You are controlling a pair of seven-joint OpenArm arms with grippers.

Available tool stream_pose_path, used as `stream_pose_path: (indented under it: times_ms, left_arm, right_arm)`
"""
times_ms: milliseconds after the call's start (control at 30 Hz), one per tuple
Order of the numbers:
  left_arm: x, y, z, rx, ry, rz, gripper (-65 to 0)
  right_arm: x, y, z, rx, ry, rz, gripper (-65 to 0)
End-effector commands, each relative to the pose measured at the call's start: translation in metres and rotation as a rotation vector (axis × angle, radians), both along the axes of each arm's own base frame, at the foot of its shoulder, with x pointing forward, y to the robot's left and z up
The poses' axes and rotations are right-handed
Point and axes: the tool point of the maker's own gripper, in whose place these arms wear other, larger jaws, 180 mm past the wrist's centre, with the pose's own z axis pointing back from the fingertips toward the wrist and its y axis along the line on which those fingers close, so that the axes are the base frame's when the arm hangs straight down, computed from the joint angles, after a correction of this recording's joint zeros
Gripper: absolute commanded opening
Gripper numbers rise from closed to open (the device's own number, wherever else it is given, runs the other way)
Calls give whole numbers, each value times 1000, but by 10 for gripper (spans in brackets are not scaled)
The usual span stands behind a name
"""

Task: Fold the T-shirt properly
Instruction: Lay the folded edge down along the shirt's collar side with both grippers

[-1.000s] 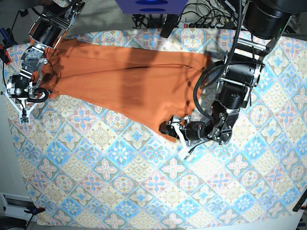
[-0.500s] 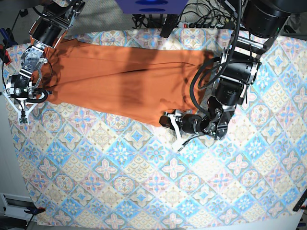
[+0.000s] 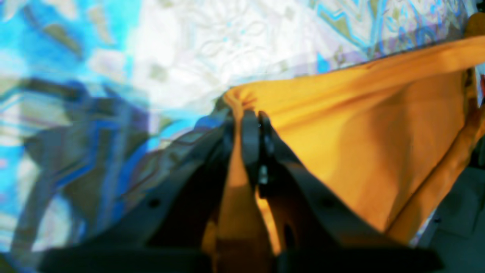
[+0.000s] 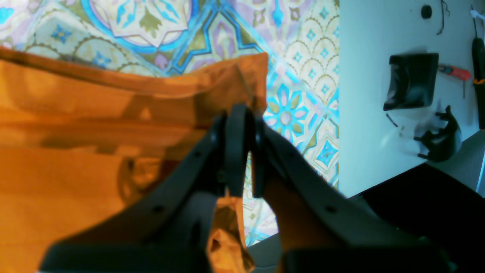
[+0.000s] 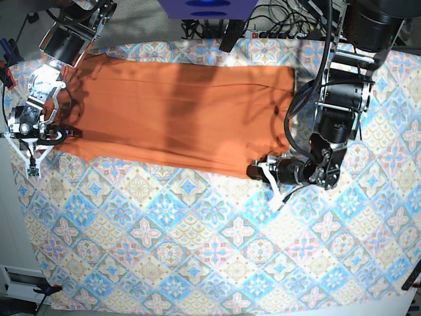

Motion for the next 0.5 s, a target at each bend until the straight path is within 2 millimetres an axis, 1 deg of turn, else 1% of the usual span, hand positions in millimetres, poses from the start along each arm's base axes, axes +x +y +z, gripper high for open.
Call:
stream_pose_path:
  times_ms: [0, 33, 100, 200, 267, 333, 400, 467]
  left_arm:
    - [13, 15, 8, 42, -25, 11, -650]
    - [13, 19, 8, 46, -25, 15, -650]
    - [13, 19, 8, 45, -25, 16, -650]
    - [11, 21, 7, 53, -14, 11, -650]
    - [8, 21, 5, 59, 0, 4, -650]
    - [11, 20, 9, 61, -19, -6, -650]
    - [5, 16, 9, 69, -28, -36, -650]
    - [8, 21, 20, 89, -64, -59, -650]
  right_arm:
    - [11, -6, 16, -40, -36, 9, -640]
    - [14, -3, 16, -41, -37, 22, -640]
    - [18, 2, 16, -43, -39, 45, -640]
    - [32, 8, 22, -46, -71, 71, -640]
    - [33, 9, 23, -44, -74, 71, -640]
    - [33, 13, 20, -31, -76, 65, -640]
    - [33, 18, 17, -17, -77, 65, -640]
    - [33, 19, 17, -14, -77, 65, -640]
